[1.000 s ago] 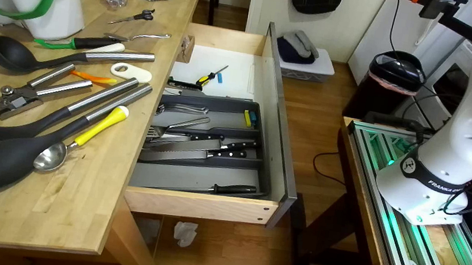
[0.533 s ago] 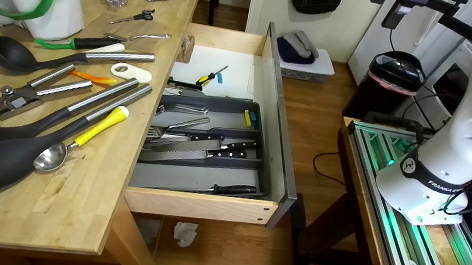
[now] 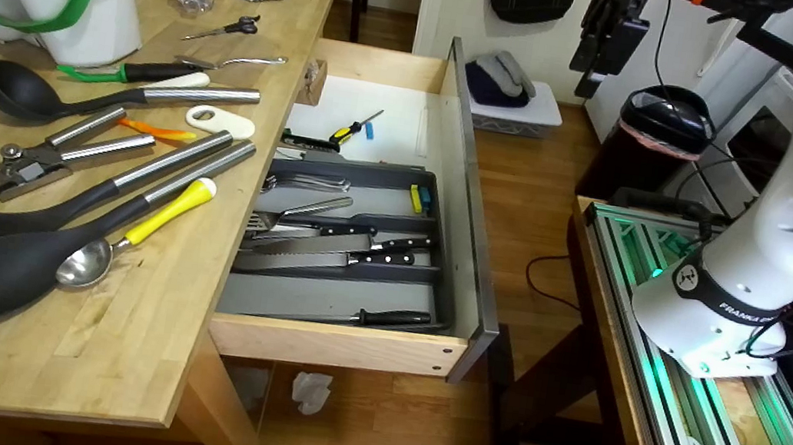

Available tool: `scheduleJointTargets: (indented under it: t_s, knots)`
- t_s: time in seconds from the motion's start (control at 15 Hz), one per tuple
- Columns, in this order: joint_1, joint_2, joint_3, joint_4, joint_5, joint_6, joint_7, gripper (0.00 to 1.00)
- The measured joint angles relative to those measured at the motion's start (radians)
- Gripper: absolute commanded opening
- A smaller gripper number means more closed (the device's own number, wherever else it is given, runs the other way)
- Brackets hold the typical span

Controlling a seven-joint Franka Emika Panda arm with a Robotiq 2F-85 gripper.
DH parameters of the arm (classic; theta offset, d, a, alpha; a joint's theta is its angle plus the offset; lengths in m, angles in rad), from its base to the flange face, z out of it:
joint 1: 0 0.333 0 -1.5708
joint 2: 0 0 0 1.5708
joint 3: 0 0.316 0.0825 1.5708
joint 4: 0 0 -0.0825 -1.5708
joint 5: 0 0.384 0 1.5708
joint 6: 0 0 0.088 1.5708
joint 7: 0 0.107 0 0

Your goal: Push closed the drawer

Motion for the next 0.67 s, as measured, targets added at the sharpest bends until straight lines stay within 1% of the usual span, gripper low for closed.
scheduleJointTargets:
  t_s: [0.13, 0.33, 0.4, 0.67]
  knots:
    - [-0.031, 0.036, -0.017, -0.035, -0.031, 0.085, -0.009, 0.27]
    - [-0.078, 0.106, -0.034, -0.074, -0.063, 0.212, -0.013, 0.03]
    - [-0.092, 0.136, -0.037, -0.075, -0.069, 0.248, -0.015, 0.0]
    - [-0.152, 0.258, -0.045, -0.075, -0.09, 0.368, -0.016, 0.0]
